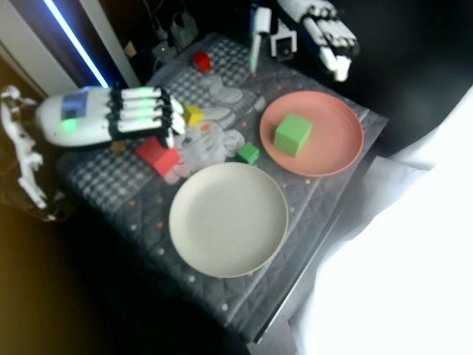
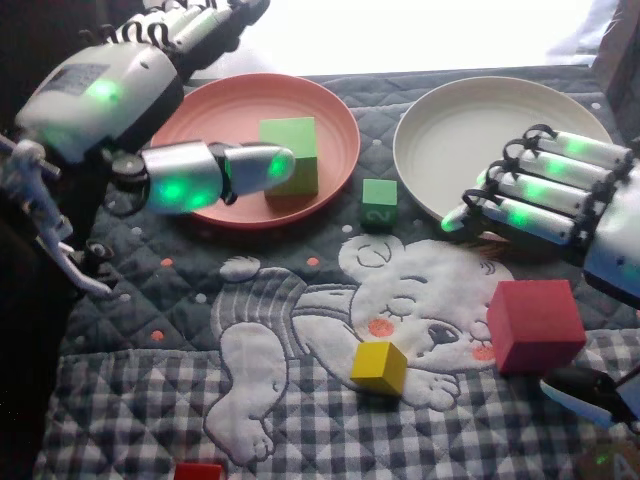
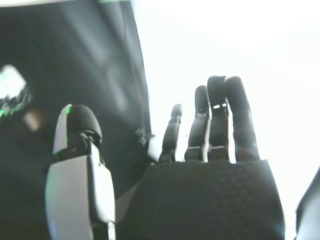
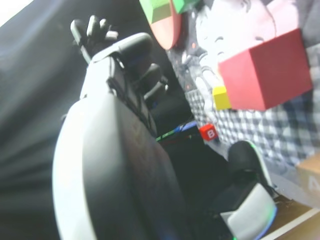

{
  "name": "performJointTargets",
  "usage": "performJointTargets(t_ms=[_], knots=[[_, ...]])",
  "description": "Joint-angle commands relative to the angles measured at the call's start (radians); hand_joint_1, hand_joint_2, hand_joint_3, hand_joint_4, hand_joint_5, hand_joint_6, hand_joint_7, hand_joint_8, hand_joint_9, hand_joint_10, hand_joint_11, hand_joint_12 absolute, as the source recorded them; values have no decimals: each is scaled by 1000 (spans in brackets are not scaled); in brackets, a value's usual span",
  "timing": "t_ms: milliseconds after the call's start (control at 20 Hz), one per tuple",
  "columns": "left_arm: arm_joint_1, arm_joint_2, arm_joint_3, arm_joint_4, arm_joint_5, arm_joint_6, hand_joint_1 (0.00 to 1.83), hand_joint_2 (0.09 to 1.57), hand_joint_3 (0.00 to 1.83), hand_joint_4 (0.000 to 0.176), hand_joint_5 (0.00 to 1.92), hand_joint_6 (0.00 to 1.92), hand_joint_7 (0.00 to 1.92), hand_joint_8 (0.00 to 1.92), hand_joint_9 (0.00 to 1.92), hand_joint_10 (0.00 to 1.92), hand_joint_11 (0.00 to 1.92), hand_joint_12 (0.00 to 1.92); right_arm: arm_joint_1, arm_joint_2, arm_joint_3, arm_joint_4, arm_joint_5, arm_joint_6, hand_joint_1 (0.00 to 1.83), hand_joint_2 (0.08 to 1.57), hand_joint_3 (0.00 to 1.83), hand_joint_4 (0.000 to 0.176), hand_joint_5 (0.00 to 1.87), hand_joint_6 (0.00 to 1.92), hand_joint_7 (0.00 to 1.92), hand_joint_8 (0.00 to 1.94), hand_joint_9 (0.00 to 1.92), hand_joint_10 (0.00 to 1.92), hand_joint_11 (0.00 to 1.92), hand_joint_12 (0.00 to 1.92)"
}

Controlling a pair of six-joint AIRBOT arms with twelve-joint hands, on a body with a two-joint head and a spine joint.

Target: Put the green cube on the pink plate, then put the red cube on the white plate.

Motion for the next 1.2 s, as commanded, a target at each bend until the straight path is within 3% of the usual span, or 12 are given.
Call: performJointTargets(t_ms=[0,50,100,150,300,500,700,850,900,950,1000,1150], knots=[[-3,14,-5,10,-170,-3,358,1080,6,158,32,4,24,560,0,999,0,1786,13,-5,5,19,-66,5,816,296,963,0,32,577,94,396,0,593,0,1280],[9,24,-21,17,-198,-3,360,1089,2,160,39,2,21,523,0,1029,0,1721,15,-16,15,19,-45,11,796,283,983,0,56,549,126,351,0,632,0,1396],[20,32,-37,24,-223,-3,341,1094,1,132,55,3,80,500,0,1261,0,1710,16,-29,27,19,-25,20,820,276,1008,0,50,544,113,297,0,588,0,1482],[21,32,-38,24,-224,-3,349,1096,0,125,64,3,111,490,0,1418,0,1724,16,-30,28,19,-24,20,816,268,1035,0,55,543,120,258,0,580,0,1525],[39,36,-50,28,-249,-3,387,1138,0,102,89,0,200,84,0,1089,0,1713,16,-53,60,19,12,79,761,368,892,0,172,418,231,124,0,704,0,1505],[52,35,-54,28,-264,-3,379,1177,2,84,92,2,246,39,22,850,0,1623,11,-69,85,19,34,124,798,533,679,0,262,332,259,41,0,686,0,1349],[58,35,-60,30,-280,-3,377,1191,1,66,111,0,383,47,97,701,0,1155,11,-83,94,19,57,124,849,693,517,0,424,388,392,36,117,627,0,1362],[59,36,-63,33,-287,-3,358,1193,0,54,95,2,378,35,94,700,0,1275,11,-86,96,19,60,124,1047,885,243,0,619,310,588,45,327,605,0,1524],[59,35,-63,33,-288,-3,357,1190,0,55,101,6,370,30,91,698,0,1286,11,-87,97,19,60,124,1214,943,158,0,737,332,743,96,468,726,200,1572],[59,35,-63,33,-288,-3,351,1190,0,57,102,5,372,29,95,697,0,1292,11,-88,97,19,60,124,1165,1104,62,0,846,976,895,260,617,1066,481,1662],[59,35,-63,33,-288,-3,352,1198,1,55,102,2,371,24,95,687,0,1244,12,-89,97,19,60,124,1193,1159,26,0,879,1089,838,1096,673,1275,565,1724],[63,35,-63,25,-292,-3,324,1227,0,46,87,0,365,10,55,818,0,1373,24,-88,97,19,60,124,1351,1200,7,0,874,1065,759,1409,690,1544,556,1863]])
